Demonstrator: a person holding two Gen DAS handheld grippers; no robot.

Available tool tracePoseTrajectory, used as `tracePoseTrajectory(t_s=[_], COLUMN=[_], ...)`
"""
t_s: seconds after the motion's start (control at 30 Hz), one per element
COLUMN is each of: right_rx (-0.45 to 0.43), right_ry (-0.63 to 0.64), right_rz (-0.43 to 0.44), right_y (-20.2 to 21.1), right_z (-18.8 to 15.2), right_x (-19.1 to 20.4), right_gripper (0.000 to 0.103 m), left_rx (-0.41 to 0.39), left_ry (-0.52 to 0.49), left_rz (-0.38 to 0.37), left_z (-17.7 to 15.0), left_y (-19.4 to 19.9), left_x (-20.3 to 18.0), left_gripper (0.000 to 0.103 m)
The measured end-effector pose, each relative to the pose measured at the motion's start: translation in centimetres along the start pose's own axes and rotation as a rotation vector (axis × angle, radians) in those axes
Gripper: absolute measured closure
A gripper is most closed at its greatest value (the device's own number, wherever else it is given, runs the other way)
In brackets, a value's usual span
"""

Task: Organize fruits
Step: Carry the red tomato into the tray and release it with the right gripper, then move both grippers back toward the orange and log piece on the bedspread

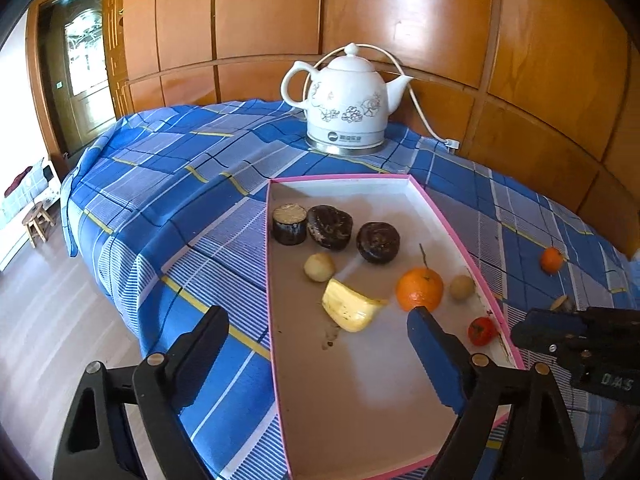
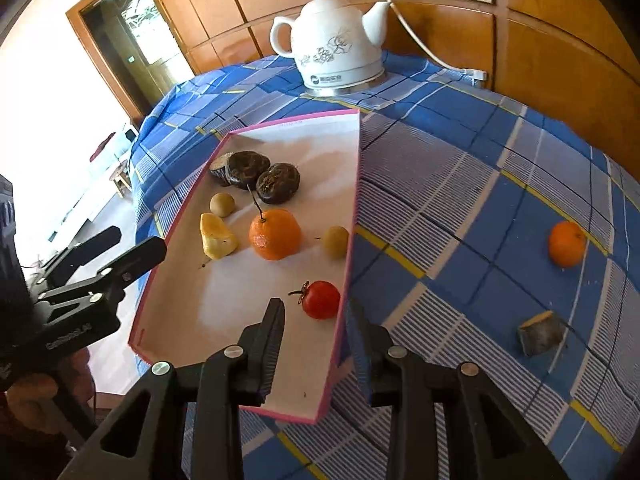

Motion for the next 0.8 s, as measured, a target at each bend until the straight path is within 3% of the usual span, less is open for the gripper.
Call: tracePoseTrajectory(t_s=[0.8], right_rx=[-0.050], right_ry=[-0.035], right_rz=[-0.111], right_y=[4.5], right_z=[-0.5], right_x=[-5.6], right_gripper=[0.071], left_rx=[-0.013], left_ry=[-0.096], left_rz=[-0.046], left_z=[-0.3], left_y=[1.1], left_x=[-3.7], left_gripper=[0.014])
Point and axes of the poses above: each gripper's, at about its wrist camera, not at the fingertips, and y roughly against the way its jaws point, x to its left, z to its top, the point moved 10 cm from there along -y, roughly the way its jaws point, and after that the axes turned 1 degree about -y, right-handed, at the moved point
